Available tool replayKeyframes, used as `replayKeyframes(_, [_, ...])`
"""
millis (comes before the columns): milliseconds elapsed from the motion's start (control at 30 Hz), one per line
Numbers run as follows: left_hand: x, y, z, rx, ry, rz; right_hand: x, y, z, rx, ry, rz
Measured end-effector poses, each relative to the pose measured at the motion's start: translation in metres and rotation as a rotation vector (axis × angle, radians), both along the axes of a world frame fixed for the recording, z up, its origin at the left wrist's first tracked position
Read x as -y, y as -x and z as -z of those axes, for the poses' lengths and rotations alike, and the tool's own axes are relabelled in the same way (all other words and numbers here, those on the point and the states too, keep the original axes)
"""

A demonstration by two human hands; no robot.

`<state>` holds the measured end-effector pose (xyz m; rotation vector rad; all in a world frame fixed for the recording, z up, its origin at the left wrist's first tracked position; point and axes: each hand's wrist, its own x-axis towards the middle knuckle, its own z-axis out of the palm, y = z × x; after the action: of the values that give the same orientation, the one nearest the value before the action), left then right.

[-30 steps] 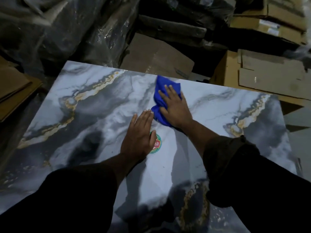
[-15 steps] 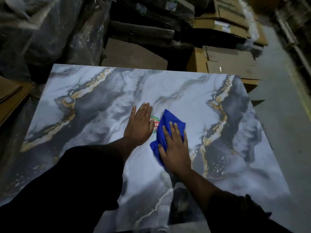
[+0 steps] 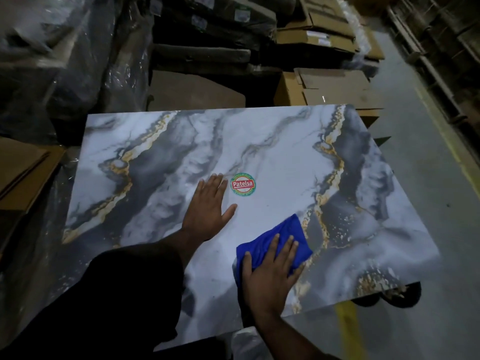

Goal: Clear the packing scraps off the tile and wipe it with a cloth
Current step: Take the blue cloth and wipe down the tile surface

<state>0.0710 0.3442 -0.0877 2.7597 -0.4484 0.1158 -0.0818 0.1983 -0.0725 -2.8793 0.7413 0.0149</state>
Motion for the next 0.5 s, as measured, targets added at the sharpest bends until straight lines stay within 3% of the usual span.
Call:
replayKeyframes(267, [-0.007, -0.031, -0.001, 0.133, -0.023, -0.034, -0.004, -0.082, 0.007, -0.005, -0.021, 0.104])
replayKeyframes(500, [-0.005, -0.035, 0.004, 0.182, -0.014, -0.018, 0.006, -0.191, 0.008, 0.07, -0.031, -0.031])
